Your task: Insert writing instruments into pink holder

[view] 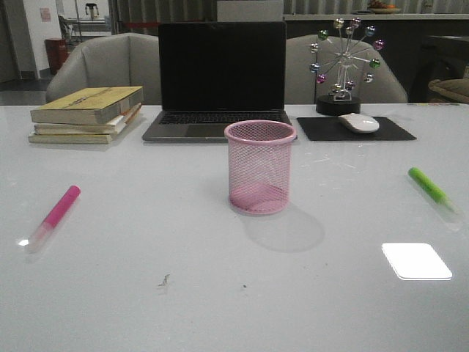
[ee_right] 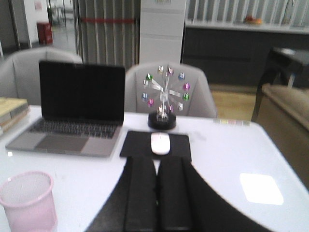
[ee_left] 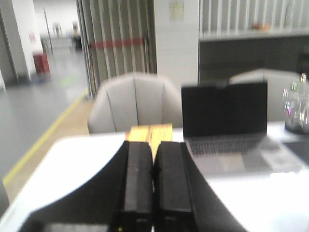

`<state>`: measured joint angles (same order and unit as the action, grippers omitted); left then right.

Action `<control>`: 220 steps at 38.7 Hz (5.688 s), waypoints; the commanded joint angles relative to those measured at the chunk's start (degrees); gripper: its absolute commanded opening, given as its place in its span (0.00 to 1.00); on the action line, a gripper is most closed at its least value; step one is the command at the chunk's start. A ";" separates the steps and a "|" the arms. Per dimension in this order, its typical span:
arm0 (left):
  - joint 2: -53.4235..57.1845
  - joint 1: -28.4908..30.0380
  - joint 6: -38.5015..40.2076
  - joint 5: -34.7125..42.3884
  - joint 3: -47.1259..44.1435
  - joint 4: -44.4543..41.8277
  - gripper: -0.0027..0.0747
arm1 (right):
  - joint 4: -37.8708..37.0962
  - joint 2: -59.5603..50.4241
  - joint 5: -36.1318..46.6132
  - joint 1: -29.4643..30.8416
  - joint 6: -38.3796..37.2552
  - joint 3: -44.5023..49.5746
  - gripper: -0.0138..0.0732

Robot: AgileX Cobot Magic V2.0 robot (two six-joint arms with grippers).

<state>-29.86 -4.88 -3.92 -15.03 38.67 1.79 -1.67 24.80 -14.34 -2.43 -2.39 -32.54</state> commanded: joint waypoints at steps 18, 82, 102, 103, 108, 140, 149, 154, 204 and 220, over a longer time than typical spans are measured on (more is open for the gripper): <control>-23.05 0.11 0.59 -1.16 3.47 7.47 0.54 | -0.79 20.68 3.85 0.28 -0.03 -2.11 0.53; -24.06 0.11 0.59 -0.67 3.47 8.26 0.53 | 0.40 82.61 -35.05 2.28 -1.63 -58.99 0.62; -24.06 0.11 0.59 -0.67 3.47 9.12 0.53 | 0.39 92.09 -30.16 2.28 -1.63 -59.19 0.62; -24.06 0.11 0.59 -0.67 3.47 9.12 0.53 | 0.39 92.28 -29.87 2.28 -1.63 -59.19 0.62; -24.06 0.11 0.59 -0.67 3.47 9.12 0.53 | 0.45 93.40 -29.51 2.28 -1.63 -59.32 0.62; -24.06 0.11 0.59 -0.67 3.47 9.12 0.53 | -0.12 93.60 -28.82 2.28 -1.63 -59.32 0.19; -24.06 0.11 0.59 -0.67 3.47 9.12 0.53 | -0.12 89.50 -28.46 2.09 -1.63 -59.32 0.19; -24.06 0.11 0.59 -0.67 3.47 9.12 0.53 | -0.12 85.75 -27.86 1.69 -1.63 -59.32 0.19; -24.06 0.11 0.59 -0.78 3.47 9.12 0.53 | 4.49 82.98 -1.70 -23.13 -1.63 -59.12 0.21; -24.06 0.11 0.59 -0.78 3.47 9.12 0.53 | 4.25 85.70 -1.01 -23.13 -1.57 -59.12 0.51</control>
<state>-54.44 -4.88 -3.82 -20.11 40.12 10.19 2.87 113.89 -19.69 -25.64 -4.22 -90.06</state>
